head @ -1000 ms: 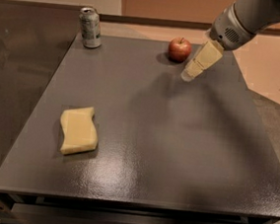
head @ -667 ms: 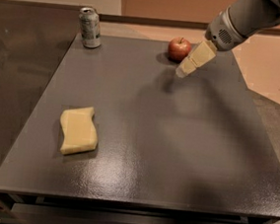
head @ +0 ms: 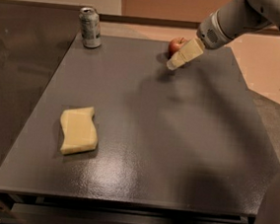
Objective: Move apple near sponge
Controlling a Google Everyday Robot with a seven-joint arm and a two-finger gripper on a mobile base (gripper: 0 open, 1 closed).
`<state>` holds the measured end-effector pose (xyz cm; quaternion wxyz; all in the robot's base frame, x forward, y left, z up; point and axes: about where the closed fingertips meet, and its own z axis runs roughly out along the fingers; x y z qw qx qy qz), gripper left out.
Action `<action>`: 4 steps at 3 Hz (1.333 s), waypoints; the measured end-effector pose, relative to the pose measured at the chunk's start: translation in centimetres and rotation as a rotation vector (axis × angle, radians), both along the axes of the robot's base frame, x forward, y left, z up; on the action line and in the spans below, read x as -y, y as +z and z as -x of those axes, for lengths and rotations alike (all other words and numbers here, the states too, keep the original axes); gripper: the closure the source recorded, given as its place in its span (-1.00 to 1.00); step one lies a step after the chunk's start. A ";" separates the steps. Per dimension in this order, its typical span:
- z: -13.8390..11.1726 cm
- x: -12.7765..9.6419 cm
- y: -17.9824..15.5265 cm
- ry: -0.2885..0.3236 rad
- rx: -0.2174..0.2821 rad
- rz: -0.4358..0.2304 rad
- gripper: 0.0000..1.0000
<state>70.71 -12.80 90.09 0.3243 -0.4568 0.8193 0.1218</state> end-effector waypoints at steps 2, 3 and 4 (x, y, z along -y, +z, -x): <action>-4.3 0.3 -1.8 -0.069 0.000 -0.054 -1.00; -5.7 0.5 -2.8 -0.093 -0.010 -0.070 -1.00; -6.7 0.7 -3.7 -0.113 -0.020 -0.068 -0.65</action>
Offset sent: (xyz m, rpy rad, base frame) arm 0.0678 -0.0117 -0.0222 0.0869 -0.0079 -0.1102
